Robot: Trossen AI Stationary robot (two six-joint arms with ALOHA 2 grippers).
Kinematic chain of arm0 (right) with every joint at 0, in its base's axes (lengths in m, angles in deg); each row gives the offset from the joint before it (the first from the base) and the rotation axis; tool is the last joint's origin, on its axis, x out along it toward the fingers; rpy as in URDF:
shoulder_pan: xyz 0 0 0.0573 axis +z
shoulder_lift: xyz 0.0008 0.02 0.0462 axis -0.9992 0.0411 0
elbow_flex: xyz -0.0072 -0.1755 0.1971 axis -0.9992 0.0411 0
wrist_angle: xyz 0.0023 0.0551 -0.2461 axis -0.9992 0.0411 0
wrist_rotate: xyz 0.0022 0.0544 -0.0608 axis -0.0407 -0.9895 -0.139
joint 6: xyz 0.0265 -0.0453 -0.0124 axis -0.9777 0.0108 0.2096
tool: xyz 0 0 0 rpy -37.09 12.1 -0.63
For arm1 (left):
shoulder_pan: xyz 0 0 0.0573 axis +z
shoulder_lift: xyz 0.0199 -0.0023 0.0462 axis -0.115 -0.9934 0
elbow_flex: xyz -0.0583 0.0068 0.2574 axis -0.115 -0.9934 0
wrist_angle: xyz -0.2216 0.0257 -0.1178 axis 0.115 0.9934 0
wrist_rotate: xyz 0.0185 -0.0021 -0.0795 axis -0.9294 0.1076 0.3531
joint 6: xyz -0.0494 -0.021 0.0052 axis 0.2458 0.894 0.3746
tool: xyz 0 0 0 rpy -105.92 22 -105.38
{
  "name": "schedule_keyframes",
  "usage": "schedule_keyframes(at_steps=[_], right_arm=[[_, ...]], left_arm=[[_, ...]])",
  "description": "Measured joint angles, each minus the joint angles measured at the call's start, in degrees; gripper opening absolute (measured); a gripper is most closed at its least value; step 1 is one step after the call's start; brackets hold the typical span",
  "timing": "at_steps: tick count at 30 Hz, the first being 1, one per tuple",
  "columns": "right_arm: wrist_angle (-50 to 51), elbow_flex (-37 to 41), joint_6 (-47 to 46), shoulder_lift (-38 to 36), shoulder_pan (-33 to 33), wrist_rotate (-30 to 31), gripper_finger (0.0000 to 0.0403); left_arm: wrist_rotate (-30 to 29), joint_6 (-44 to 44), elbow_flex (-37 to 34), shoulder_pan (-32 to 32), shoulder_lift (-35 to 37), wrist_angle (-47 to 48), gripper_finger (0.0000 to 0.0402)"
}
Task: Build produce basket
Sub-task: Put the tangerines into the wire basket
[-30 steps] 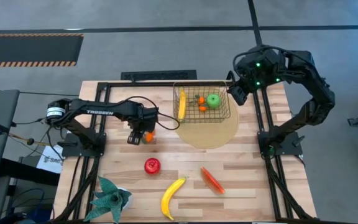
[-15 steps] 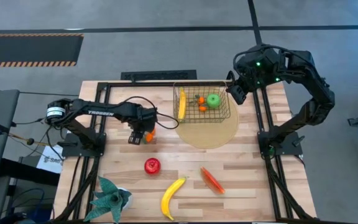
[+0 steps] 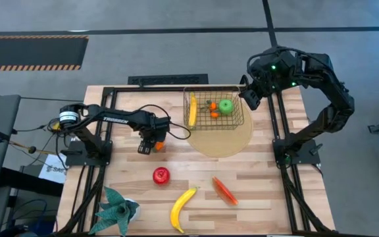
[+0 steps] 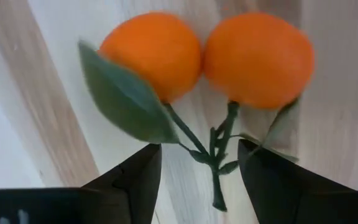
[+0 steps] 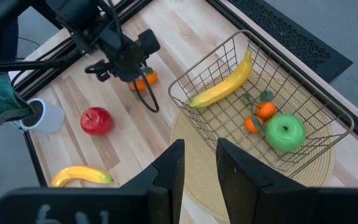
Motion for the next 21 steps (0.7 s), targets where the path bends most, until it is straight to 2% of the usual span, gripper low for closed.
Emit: schedule_keyframes(at_steps=[2, 4, 9, 10, 15, 21], right_arm=[[-0.25, 0.0, -0.04, 0.0, 0.0, 0.0, 0.0111], [-0.26, 0.0, -0.04, 0.0, 0.0, 0.0, 0.0111], [-0.3, 0.0, -0.04, 0.0, 0.0, 0.0, 0.0111], [-0.31, 0.0, -0.04, 0.0, -0.02, 0.0, 0.0111], [-0.3, 0.0, -0.02, 0.0, -0.02, 0.0, 0.0111], [-0.23, 0.0, -0.02, 0.0, -0.02, 0.0, 0.0111]], left_arm=[[-1.0, 1.31, -0.02, 0.0, -0.17, -0.08, 0.0186], [-2.56, 2.53, 0.2, 0.0, -0.07, -0.46, 0.0157], [-3.23, 6.18, 3.05, 0.36, -0.09, -0.27, 0.003], [-3.22, 7.4, 3.82, 0.55, -0.09, -0.27, 0.0015], [-3.25, 10.27, 8.95, 1.09, 0.06, 1.04, 0.0002], [-4.15, 10.21, 19.3, 0.63, 1.01, 8.84, 0.0]])
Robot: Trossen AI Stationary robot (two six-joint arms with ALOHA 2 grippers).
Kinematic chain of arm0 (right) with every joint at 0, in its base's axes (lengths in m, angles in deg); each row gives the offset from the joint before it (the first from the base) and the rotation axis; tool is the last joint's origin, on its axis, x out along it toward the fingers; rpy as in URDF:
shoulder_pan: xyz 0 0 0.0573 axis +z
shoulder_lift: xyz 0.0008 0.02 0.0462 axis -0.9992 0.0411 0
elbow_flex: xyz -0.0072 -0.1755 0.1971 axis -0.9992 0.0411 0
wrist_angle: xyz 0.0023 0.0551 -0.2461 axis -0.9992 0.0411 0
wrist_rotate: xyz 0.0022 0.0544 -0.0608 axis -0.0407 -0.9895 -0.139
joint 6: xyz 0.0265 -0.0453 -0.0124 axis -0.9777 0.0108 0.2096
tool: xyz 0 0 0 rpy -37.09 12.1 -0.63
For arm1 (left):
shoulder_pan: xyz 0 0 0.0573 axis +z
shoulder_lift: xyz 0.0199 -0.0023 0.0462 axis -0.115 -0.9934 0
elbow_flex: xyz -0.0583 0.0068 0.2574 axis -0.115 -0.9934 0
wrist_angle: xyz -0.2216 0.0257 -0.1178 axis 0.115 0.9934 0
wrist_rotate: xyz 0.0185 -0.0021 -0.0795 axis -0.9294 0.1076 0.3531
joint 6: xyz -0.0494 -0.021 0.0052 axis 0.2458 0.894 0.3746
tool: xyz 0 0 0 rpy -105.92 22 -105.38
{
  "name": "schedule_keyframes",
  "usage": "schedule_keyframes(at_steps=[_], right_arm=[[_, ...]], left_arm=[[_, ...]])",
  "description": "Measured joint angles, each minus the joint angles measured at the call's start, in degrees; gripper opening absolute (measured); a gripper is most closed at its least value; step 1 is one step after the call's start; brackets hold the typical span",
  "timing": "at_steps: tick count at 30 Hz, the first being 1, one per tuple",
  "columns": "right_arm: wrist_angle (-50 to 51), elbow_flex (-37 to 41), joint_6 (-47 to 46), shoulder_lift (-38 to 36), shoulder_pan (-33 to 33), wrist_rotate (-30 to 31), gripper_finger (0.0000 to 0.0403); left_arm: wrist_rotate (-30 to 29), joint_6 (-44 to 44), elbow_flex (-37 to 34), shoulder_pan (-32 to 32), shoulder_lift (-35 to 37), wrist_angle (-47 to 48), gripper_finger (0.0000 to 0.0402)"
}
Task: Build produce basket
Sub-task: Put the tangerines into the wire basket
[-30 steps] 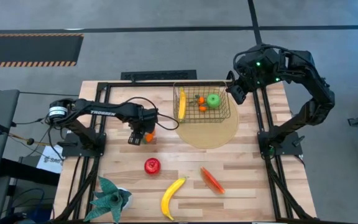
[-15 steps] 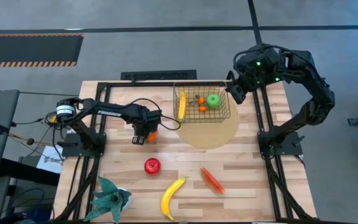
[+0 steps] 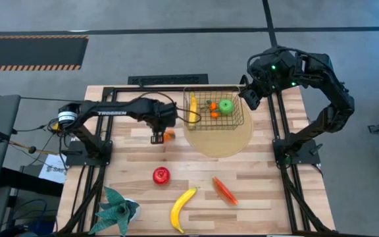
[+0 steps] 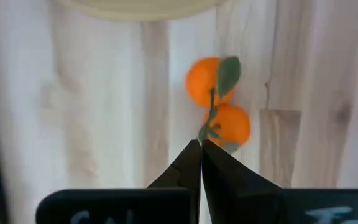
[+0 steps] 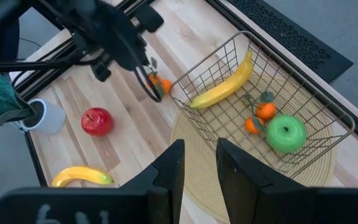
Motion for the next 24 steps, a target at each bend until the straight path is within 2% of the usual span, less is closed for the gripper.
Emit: schedule_keyframes(at_steps=[6, 9, 14, 21, 24], right_arm=[[0.16, 0.0, 0.02, 0.0, 0.0, 0.0, 0.0111], [0.15, 0.0, 0.02, 0.0, 0.0, 0.0, 0.0111], [0.15, 0.0, 0.04, 0.0, 0.0, 0.0, 0.0111], [0.13, -0.01, 0.09, 0.0, 0.02, 0.01, 0.0111], [0.27, -0.02, 0.09, 0.0, 0.02, 0.0, 0.0111]], left_arm=[[0.23, -4.45, 7.8, 0.0, 0.34, 5.66, 0.0], [1.88, -6.94, 8.12, 0.0, 0.32, 6.88, 0.0], [-0.23, -7.18, 8.04, 0.03, -0.23, 7.38, 0.0008], [-1.07, -2.79, 8.13, 1.82, -3.49, 2.19, 0.0077], [-1.07, -2.4, 8.09, 2.2, -7.45, 3.97, 0.0112]])
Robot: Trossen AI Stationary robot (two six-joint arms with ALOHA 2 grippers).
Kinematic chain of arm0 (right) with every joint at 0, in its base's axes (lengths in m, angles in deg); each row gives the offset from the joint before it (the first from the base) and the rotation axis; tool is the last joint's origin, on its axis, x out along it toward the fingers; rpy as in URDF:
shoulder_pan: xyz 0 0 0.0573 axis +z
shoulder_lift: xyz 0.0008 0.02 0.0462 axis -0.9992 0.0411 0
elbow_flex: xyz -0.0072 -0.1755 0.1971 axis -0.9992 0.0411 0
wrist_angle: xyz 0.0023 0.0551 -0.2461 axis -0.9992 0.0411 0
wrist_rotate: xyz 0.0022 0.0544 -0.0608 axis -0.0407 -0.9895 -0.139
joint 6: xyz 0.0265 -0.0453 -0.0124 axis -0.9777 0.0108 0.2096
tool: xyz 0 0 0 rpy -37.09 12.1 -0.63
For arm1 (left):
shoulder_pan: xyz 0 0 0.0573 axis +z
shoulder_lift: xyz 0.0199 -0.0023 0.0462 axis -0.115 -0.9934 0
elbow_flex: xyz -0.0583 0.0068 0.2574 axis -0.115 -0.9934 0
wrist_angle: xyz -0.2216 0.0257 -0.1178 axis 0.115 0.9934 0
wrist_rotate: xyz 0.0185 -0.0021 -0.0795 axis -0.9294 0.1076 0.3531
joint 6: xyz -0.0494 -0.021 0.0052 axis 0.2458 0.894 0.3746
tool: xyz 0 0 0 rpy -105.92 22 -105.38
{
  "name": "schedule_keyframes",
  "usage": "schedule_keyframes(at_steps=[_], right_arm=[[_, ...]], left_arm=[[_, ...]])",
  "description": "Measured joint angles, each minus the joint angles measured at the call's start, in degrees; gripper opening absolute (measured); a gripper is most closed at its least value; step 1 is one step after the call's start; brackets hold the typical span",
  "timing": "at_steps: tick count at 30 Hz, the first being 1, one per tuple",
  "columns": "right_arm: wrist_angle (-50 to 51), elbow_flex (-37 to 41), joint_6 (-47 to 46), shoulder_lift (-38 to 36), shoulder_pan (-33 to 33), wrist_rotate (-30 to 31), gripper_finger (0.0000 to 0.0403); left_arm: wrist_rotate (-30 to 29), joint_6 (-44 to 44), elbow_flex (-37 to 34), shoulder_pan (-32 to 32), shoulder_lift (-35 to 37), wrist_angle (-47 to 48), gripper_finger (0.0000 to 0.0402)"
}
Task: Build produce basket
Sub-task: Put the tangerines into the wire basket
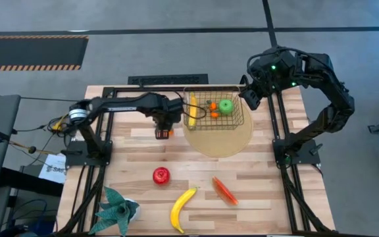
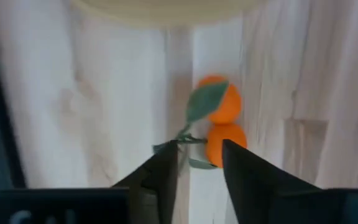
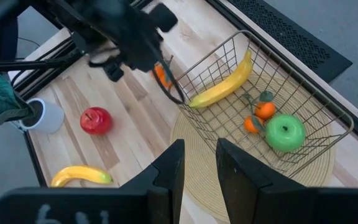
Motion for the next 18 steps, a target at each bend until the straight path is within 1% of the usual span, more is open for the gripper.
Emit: schedule_keyframes(at_steps=[5, 9, 12, 15, 18], right_arm=[[0.64, 0.0, 0.0, 0.0, 0.0, 0.01, 0.0111], [0.9, 0.0, 0.0, 0.0, 0.0, 0.0, 0.0111], [1.07, 0.0, 0.0, 0.0, 0.0, 0.0, 0.0111], [1.11, 0.0, 0.0, 0.0, 0.0, 0.0, 0.0111], [1.11, 0.0, 0.0, 0.0, 0.0, 0.0, 0.0111]], left_arm=[[-0.63, -1.48, -0.05, -0.08, -6.95, 1.93, 0.016], [-1.01, -2.63, -0.05, -0.05, -10.69, 2.12, 0.0187], [-3.05, -3.53, -0.05, 0.07, -12.41, 1.95, 0.0198], [-6.4, -3.67, -0.06, 0.41, -12.42, 1.55, 0.0201], [-6.91, -3.21, -0.05, 0.78, -12.05, 0.59, 0.02]])
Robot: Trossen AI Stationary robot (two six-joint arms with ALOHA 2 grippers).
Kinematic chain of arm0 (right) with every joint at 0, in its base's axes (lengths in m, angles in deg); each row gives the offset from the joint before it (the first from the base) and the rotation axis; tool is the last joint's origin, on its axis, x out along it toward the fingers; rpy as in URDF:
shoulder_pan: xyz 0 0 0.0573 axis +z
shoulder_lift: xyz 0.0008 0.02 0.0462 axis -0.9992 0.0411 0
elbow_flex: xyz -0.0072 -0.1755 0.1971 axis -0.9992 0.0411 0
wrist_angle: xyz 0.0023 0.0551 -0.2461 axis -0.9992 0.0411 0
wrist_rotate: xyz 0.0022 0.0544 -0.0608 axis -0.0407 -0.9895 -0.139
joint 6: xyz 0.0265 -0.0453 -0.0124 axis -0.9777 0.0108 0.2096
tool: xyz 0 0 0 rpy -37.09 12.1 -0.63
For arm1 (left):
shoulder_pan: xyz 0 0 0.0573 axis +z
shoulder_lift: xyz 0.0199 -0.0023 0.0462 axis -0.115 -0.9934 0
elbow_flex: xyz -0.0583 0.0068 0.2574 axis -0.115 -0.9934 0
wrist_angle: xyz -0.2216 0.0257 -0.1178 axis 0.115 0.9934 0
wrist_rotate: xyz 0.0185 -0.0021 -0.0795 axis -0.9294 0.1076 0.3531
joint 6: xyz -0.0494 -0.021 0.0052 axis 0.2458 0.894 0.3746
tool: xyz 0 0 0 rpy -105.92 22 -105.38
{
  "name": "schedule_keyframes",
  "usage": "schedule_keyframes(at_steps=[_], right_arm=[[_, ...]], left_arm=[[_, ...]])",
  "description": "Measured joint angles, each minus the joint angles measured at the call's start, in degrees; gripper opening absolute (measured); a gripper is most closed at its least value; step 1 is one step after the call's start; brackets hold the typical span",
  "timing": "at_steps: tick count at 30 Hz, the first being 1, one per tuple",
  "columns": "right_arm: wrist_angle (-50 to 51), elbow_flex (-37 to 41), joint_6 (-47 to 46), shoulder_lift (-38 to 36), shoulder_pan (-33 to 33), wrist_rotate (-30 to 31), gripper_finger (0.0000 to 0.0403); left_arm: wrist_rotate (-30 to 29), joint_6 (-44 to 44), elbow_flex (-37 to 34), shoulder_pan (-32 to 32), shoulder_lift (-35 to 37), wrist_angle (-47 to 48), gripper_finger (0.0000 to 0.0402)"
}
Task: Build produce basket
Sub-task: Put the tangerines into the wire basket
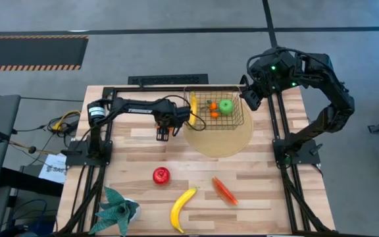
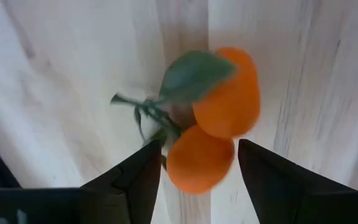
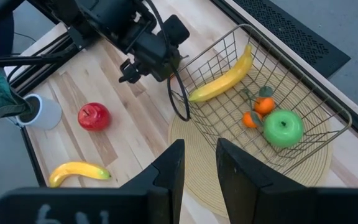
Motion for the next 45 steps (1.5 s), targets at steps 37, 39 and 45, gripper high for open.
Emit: schedule_keyframes(at_steps=[37, 39, 45], right_arm=[[-0.61, 0.0, -1.49, 0.0, 0.02, 0.0, 0.0111], [-0.63, 0.0, -1.5, 0.0, 0.02, 0.02, 0.0111], [-1.03, 0.0, -0.56, 0.0, 0.03, 0.02, 0.0111]], left_arm=[[11.39, 31.68, -5.21, 11.19, 11.85, -6.32, 0.0198], [11.25, 33.32, -7.05, 11.21, 11.83, -7.05, 0.0198], [11.38, 38.04, -9.78, 9.92, 11.81, -11.65, 0.0198]])
